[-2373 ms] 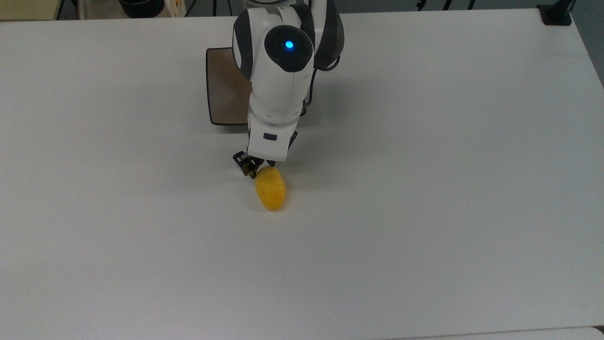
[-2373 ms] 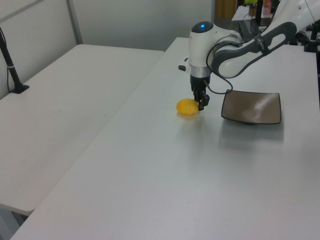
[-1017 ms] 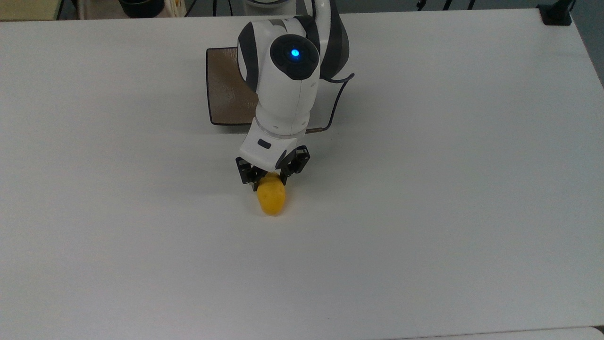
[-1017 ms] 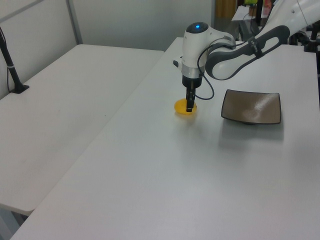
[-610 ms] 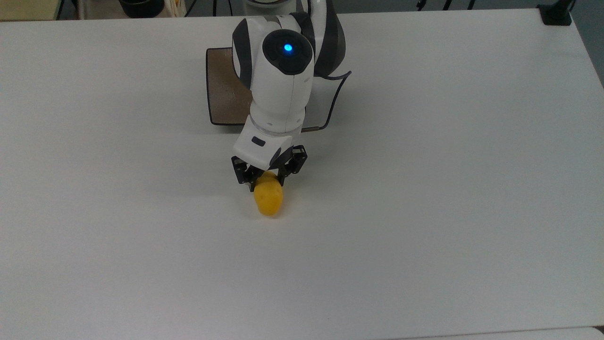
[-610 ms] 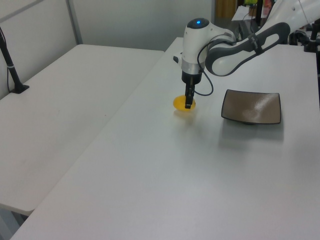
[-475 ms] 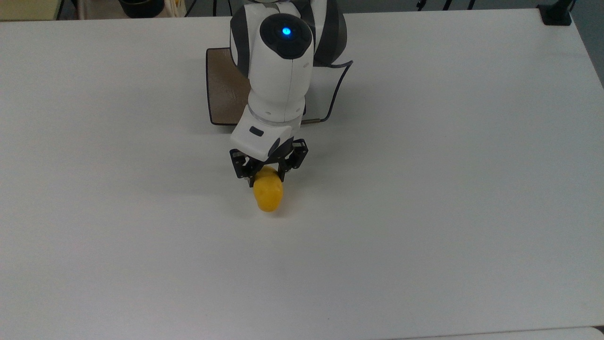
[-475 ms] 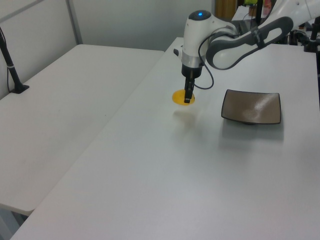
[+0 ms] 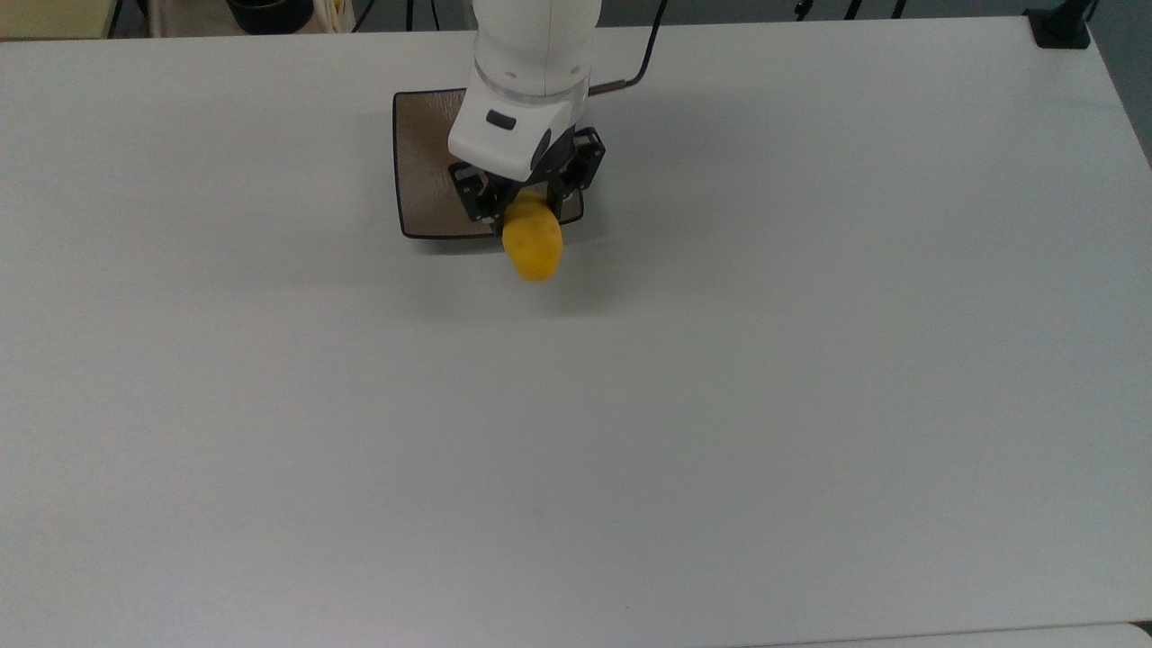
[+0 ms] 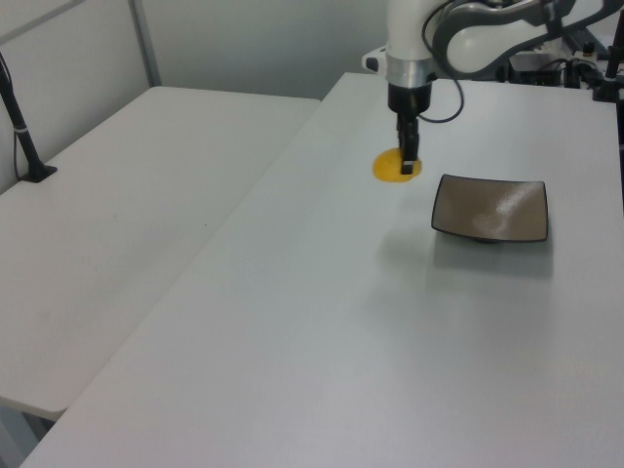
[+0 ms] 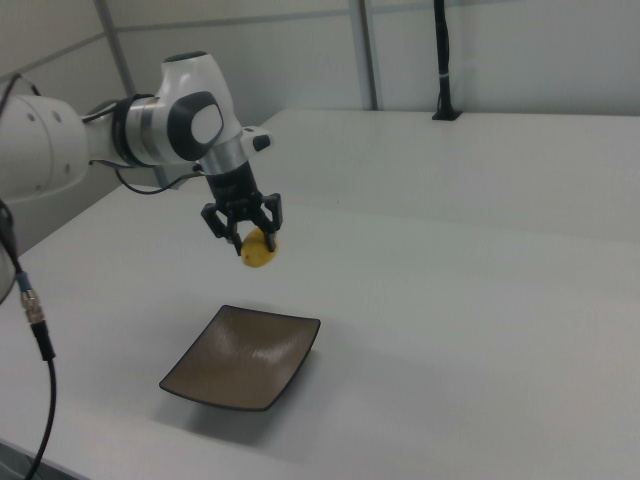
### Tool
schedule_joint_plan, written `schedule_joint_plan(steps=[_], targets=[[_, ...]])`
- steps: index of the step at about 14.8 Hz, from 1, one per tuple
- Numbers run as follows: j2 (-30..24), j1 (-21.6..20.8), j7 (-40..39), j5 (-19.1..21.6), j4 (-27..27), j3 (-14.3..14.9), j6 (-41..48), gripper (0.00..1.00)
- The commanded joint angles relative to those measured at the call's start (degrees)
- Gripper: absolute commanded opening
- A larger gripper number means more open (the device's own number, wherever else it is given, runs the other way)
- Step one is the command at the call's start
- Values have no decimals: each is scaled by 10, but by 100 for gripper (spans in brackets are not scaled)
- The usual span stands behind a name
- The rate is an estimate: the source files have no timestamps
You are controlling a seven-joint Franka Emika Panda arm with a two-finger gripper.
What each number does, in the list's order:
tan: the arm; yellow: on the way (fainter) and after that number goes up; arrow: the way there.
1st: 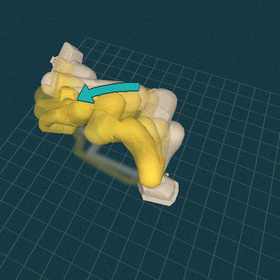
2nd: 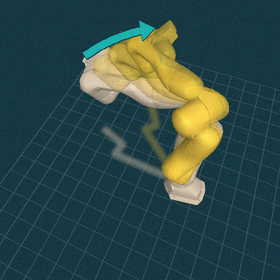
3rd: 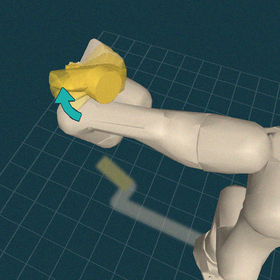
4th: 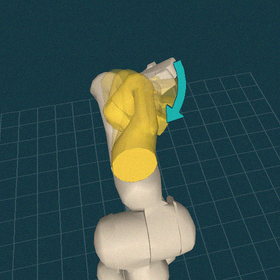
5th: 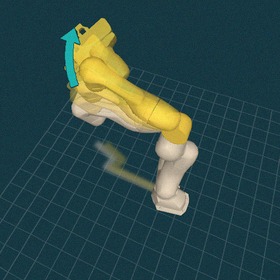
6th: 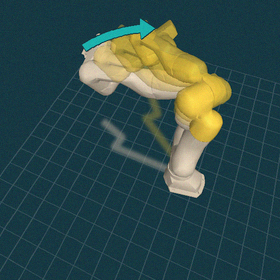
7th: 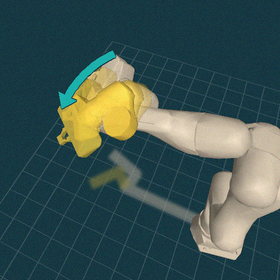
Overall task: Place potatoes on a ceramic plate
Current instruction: 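Lift the held potato and carry it over the brown plate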
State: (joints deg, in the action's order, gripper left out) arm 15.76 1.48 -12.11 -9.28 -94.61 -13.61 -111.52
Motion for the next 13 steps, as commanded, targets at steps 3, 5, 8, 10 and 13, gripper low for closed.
schedule_joint_plan(steps=[3, 5, 8, 10, 13], targets=[[-71, 4, -99, 17, -116, -5, 10, 33], [-71, 5, -108, 18, -116, -4, 17, 35], [-72, 5, -117, 13, -116, -4, 35, 35], [-72, 4, -127, 11, -115, -4, 39, 60], [-74, 4, -126, 10, -114, -4, 43, 100]])
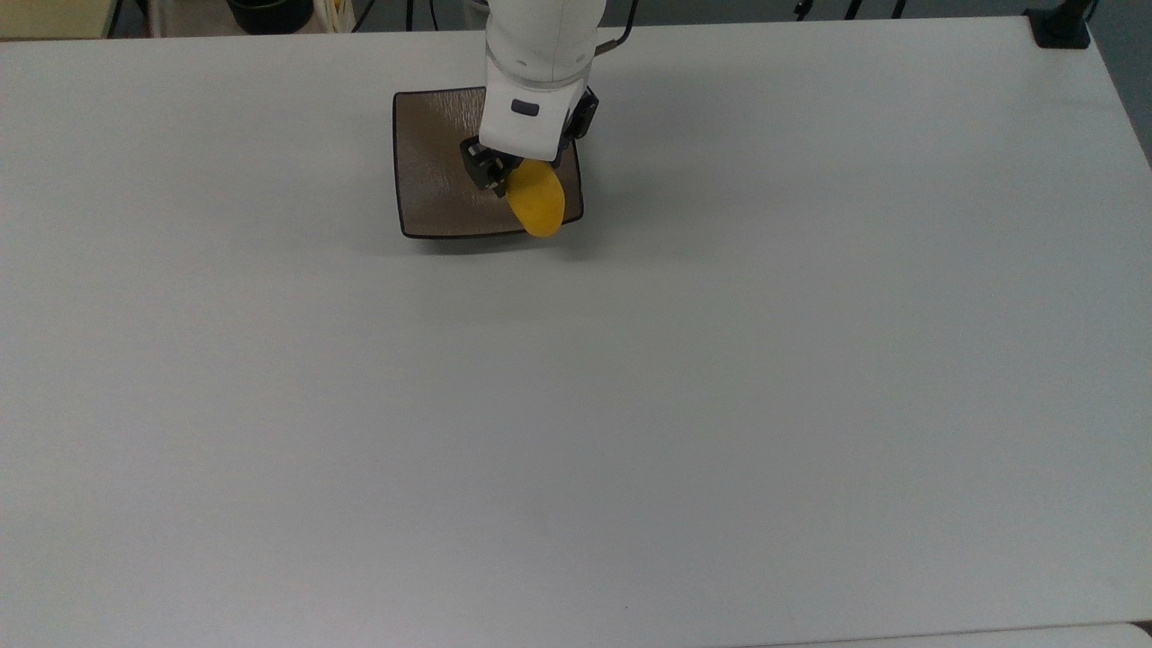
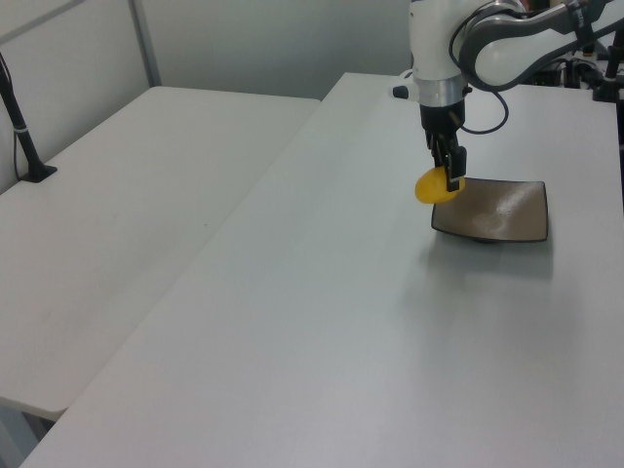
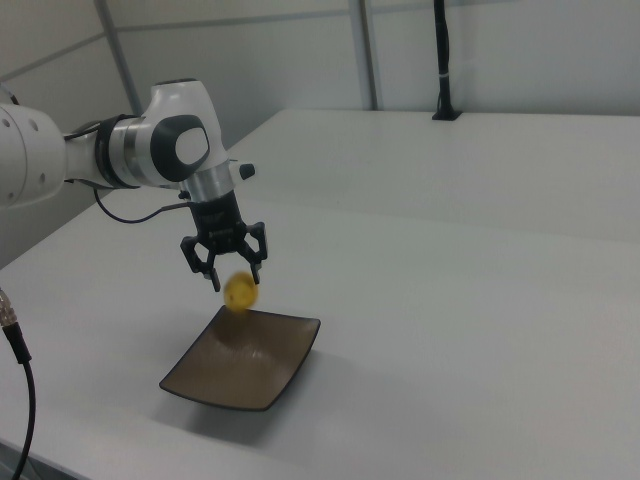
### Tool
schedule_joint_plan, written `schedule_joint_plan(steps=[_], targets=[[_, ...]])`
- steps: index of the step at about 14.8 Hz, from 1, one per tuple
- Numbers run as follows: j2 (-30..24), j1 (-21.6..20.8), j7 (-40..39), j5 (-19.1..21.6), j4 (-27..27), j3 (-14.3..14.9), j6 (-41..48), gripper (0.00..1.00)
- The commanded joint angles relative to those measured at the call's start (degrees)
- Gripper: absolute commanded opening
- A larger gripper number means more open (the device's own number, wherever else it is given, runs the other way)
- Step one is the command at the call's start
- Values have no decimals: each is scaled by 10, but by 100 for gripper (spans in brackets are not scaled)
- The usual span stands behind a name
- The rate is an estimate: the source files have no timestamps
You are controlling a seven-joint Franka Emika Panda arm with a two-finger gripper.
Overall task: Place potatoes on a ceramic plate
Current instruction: 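Lower the potato onto the plate and open the gripper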
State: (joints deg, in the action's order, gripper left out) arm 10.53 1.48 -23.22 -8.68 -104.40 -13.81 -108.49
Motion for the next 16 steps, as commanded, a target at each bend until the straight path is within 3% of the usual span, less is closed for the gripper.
schedule_joint_plan(steps=[1, 9, 12, 14, 16], targets=[[-22, 4, -15, 4, -16, -2, 13, 100], [-29, 6, -4, 11, -10, -1, 13, 100], [-46, 8, 111, 80, 29, 25, 44, 100], [-73, 8, 160, 84, 30, 43, 53, 100], [-96, 5, 198, 114, 31, 69, 51, 100]])
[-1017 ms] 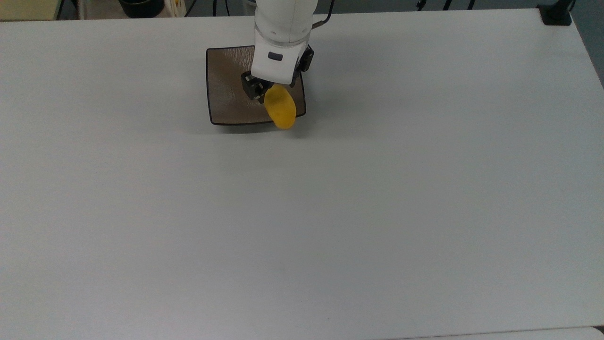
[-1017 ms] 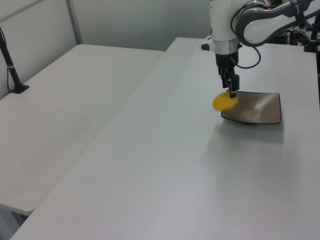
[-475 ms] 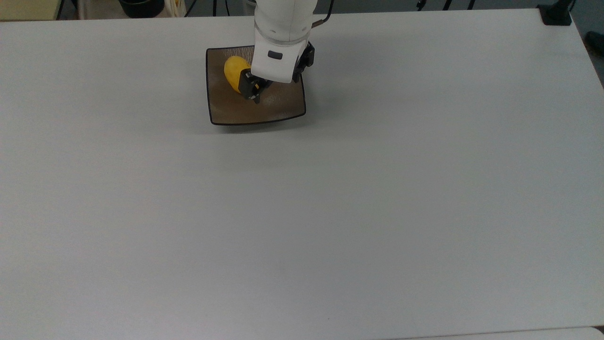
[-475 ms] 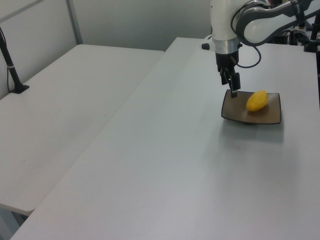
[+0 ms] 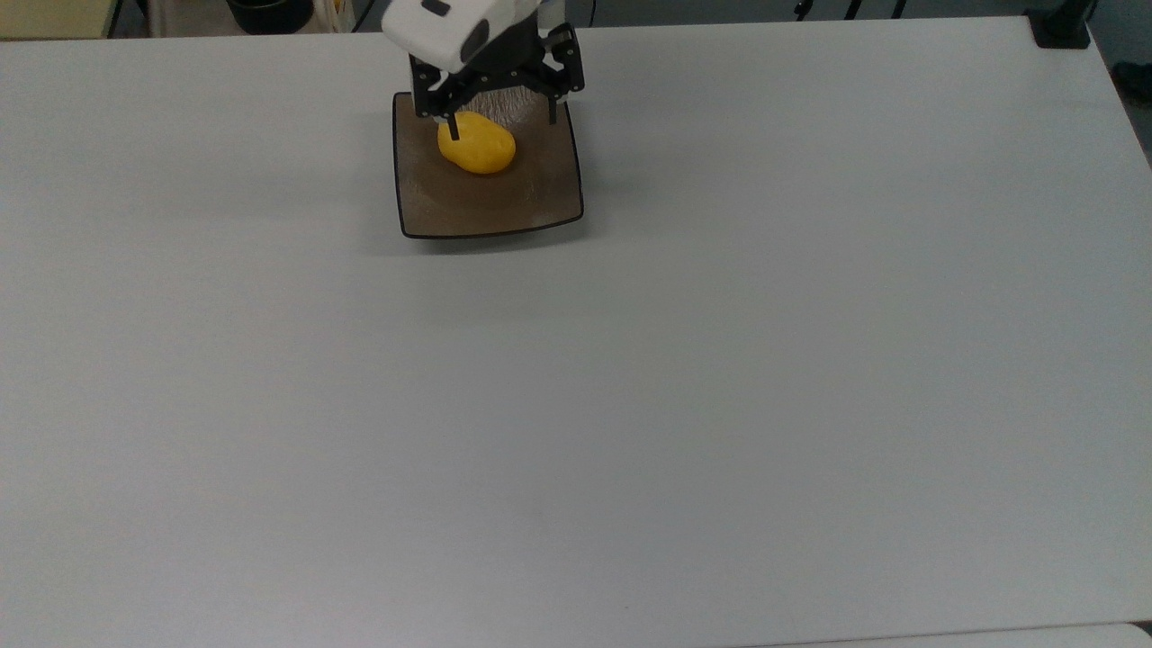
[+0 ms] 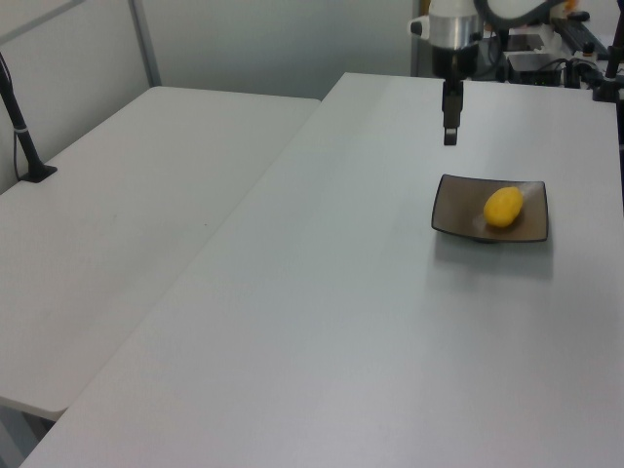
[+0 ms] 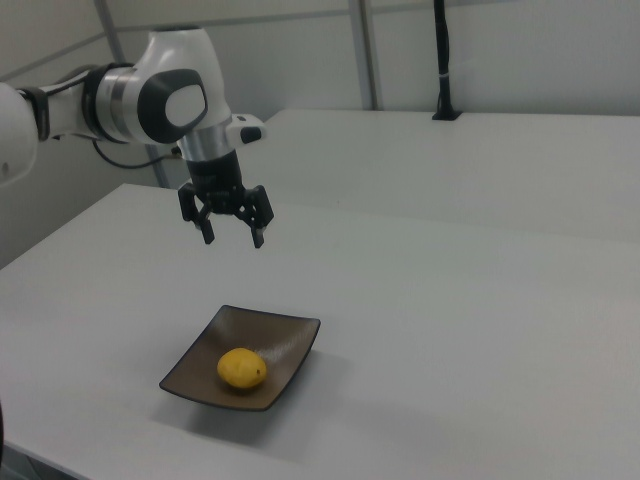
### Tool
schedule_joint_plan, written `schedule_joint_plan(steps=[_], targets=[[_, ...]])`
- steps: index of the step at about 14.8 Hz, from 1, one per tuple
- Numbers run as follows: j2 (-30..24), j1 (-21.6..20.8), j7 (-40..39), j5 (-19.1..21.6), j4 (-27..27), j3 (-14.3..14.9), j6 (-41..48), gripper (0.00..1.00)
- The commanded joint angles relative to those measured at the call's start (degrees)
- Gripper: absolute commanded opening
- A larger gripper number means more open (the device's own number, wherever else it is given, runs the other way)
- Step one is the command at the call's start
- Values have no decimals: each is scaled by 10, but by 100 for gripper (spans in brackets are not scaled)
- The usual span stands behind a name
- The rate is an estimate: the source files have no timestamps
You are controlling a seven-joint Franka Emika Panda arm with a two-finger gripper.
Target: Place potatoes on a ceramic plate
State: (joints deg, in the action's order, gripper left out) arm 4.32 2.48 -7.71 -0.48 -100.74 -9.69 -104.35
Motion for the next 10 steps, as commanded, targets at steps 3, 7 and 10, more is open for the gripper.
schedule_joint_plan(steps=[3, 7, 10], targets=[[-49, -7, 77, 51, -6, 50, 8, 100], [-51, -8, 98, 73, 0, 61, 10, 100], [-53, -9, 97, 66, 0, 61, 12, 100]])
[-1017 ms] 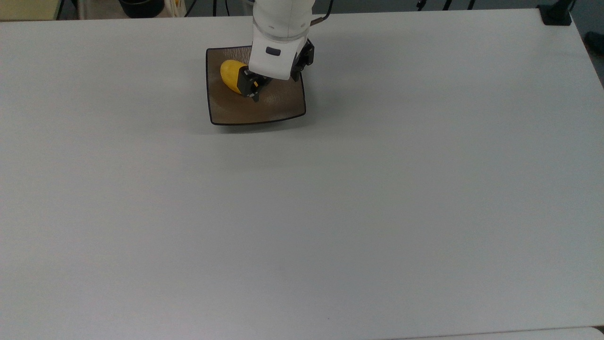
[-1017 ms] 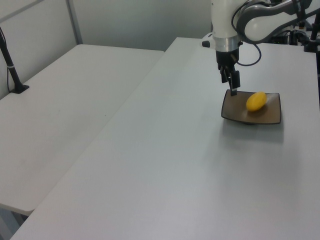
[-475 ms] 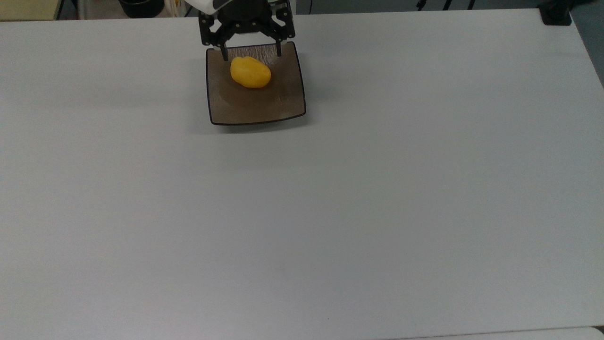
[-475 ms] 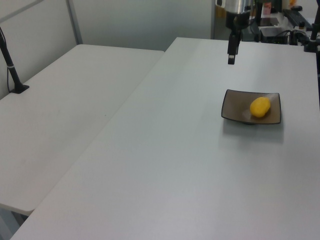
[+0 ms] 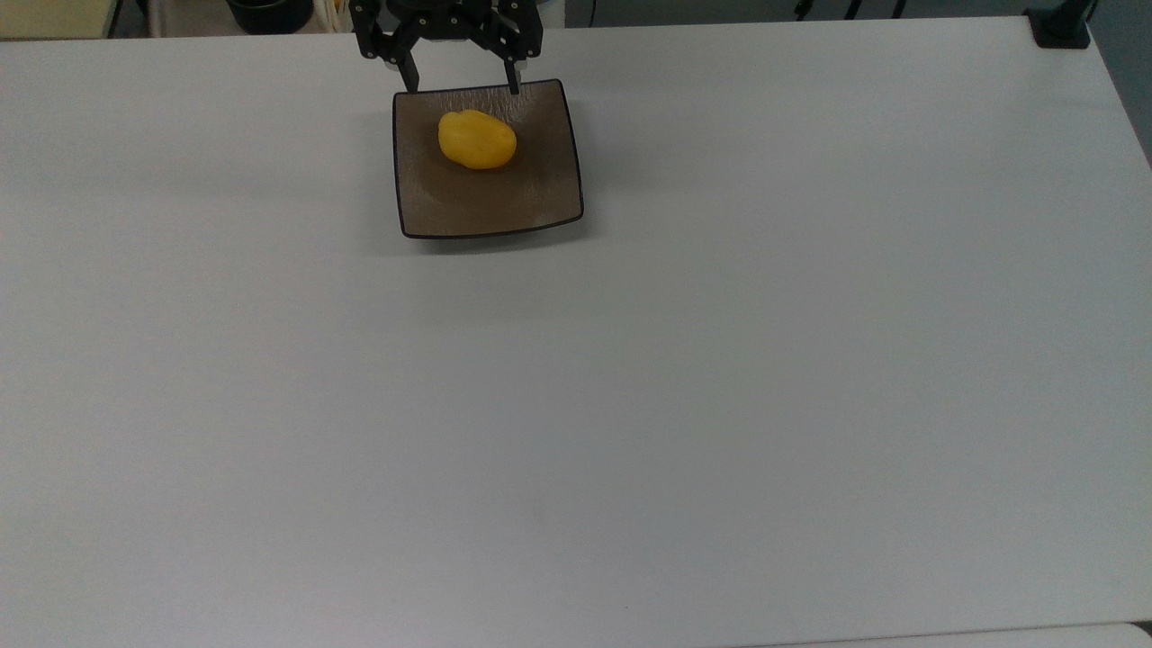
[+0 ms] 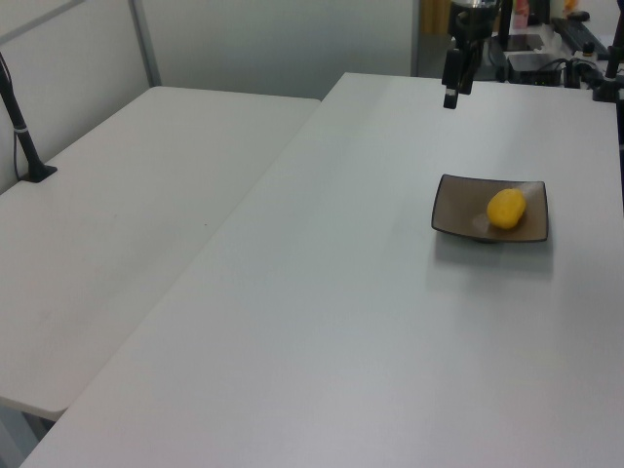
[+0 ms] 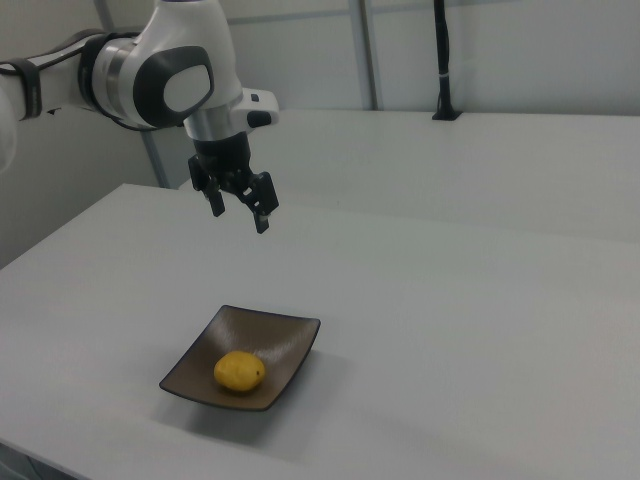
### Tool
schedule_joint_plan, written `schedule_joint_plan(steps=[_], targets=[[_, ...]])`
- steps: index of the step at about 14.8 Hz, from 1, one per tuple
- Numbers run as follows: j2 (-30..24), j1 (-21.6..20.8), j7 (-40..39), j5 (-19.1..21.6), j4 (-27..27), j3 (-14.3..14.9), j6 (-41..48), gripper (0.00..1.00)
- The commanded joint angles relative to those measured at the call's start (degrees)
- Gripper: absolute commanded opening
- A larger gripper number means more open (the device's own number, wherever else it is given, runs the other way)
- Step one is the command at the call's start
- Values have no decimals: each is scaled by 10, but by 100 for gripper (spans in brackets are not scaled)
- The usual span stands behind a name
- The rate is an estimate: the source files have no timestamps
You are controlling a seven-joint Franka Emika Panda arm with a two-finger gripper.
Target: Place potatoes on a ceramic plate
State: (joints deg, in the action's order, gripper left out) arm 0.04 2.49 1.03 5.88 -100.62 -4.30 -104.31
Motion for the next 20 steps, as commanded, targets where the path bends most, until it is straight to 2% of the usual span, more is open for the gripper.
schedule_joint_plan(steps=[1, 4, 5, 8, 9, 10, 20], targets=[[-11, -10, 10, 0, -2, 4, 12, 100], [-12, -20, 11, -59, 1, -1, 47, 100], [-13, -20, 11, -63, 1, -1, 50, 100], [-13, -33, 11, -65, 1, 3, 49, 100], [-12, -49, 11, -65, 1, 13, 48, 100], [-12, -64, 11, -65, 1, 36, 48, 100], [-19, -64, 11, -65, 1, 37, 53, 100]])
